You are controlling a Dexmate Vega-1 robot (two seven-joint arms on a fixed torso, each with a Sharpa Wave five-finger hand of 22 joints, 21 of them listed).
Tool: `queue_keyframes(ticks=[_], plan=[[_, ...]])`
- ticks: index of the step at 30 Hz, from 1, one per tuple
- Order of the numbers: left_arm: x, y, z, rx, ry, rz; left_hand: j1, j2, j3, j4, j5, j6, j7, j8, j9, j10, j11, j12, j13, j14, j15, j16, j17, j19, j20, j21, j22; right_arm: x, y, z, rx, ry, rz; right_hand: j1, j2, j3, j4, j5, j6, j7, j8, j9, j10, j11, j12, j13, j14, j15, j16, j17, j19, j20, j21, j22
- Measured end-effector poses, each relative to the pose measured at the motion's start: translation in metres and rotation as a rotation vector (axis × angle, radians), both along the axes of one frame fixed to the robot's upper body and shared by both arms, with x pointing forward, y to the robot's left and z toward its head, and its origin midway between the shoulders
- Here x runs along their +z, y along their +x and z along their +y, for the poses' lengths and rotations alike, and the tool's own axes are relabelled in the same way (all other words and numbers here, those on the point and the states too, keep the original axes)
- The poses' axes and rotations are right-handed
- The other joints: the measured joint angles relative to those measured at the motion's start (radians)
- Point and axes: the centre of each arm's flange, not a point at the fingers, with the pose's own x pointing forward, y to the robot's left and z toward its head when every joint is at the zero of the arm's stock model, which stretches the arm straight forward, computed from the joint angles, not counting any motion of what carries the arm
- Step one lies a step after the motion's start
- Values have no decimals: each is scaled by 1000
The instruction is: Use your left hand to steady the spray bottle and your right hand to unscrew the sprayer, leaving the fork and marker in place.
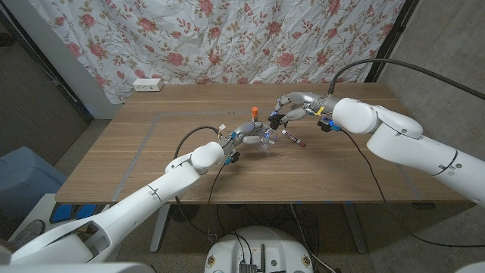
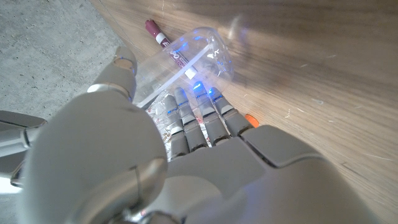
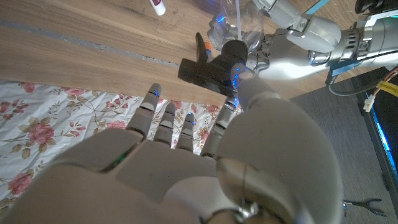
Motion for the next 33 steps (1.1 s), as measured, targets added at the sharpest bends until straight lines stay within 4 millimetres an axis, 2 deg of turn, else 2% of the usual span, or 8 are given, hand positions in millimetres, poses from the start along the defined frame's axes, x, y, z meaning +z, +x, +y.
queue_keyframes(ticks=[4, 6, 16, 21, 27, 29, 33], plan=[[0, 0, 0, -1, -1, 0, 0, 0, 0, 0, 0, 0, 0, 0, 0, 0, 0, 0, 0, 0, 0, 0, 0, 0, 0, 0, 0, 0, 0, 0, 2, 7, -7, 26, -8, -5, 1, 0, 27, 2, 14, 0, 11, -3, 0, 0, 5, -5, 4, 5, 4, -4, 0, 0], [0, 0, 0, -1, -1, -1, 0, 0, 0, 0, 0, 0, 0, 0, 0, 0, 0, -1, 0, 0, 0, 0, 0, 0, 0, 0, 0, -1, 0, 0, 3, 9, -10, 34, 0, -5, 0, -2, 45, 2, 24, 4, 16, -6, 0, 0, 5, -5, 4, 5, 4, -4, 0, 0], [-1, 1, 1, -4, -2, -2, 0, 0, 0, 0, 0, -2, 2, 0, 1, 0, 0, -4, 0, 0, 0, -4, 3, 0, 0, 0, 0, -1, 0, 1, 7, 18, -18, 54, 9, -9, -4, -8, 68, 0, 34, 5, 29, -18, 0, 0, 9, -16, 8, 9, 4, -4, 0, 0], [-2, 1, 1, -4, -2, -1, 0, 0, 0, 0, 0, -2, 2, 1, 1, 5, 5, -4, -1, 0, 0, -4, 3, 0, 0, 0, 0, 0, 0, 2, 11, 19, -21, 71, 3, -9, -4, -8, 79, 0, 41, 4, 29, -18, 0, 0, 11, -25, 8, 9, 0, -8, 0, 0], [-3, 1, 1, -5, -3, -1, 0, 0, 0, 0, 0, -2, 2, 1, 1, 5, 5, -4, -1, 0, 0, -7, 0, 0, 0, 0, 0, 0, -1, 2, 18, 21, -24, 84, 16, -9, -4, -8, 79, 0, 41, 1, 34, -23, 0, 0, 10, -25, 8, 9, -3, -10, 0, 0], [-3, 1, 1, -6, -3, 0, 0, 0, 0, 0, -1, -2, 2, 1, 1, 5, 5, -4, -1, 0, 0, -7, 0, 0, 0, 0, 0, 0, -1, 2, 21, 22, -26, 96, 4, -9, -4, -8, 78, 0, 41, -3, 34, -23, 0, 0, 5, -30, 8, 9, -4, -11, -4, 0], [-3, 1, 2, -6, -6, -2, 0, 0, 0, 0, -1, 1, -1, 2, -2, 9, 2, -8, 4, 0, 0, -7, 0, 0, 0, 0, 0, 0, -2, 3, 28, 23, -28, 110, 9, -9, -4, -8, 47, -1, 22, -11, 34, -24, -4, 0, 1, -34, 8, 14, -8, -15, -4, 0]])
